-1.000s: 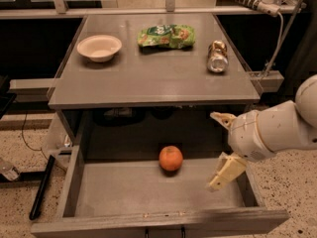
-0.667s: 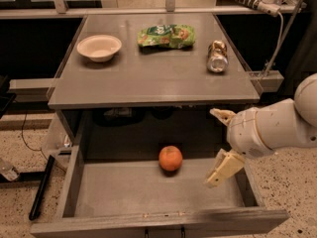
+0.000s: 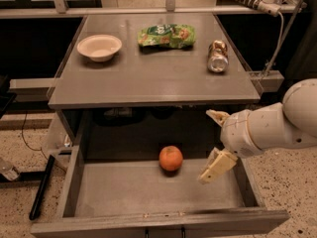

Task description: Pick orange from top drawer and place on counter

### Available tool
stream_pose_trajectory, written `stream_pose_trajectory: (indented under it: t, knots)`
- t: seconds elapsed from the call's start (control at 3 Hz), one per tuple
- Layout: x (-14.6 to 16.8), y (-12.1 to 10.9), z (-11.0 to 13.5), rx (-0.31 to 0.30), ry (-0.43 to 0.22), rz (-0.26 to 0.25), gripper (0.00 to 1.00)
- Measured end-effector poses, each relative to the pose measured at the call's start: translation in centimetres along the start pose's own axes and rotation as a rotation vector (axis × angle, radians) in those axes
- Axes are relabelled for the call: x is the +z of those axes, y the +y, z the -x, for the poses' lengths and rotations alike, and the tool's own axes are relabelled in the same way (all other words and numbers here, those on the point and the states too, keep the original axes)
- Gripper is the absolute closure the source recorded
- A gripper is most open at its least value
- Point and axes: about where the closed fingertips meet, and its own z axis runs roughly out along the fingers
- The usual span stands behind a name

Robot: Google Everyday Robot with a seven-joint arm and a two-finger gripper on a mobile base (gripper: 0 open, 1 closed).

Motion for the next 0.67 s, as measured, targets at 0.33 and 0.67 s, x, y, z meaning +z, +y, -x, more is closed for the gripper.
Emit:
stream_pose_trajectory:
  t: [0.33,0.67]
  knots:
    - [3.4,-1.5,-1.1,0.046,-0.033,-0.004,0.00]
    - [6.8,-2.0,-1.9,0.096,-0.061,0.035,0.00]
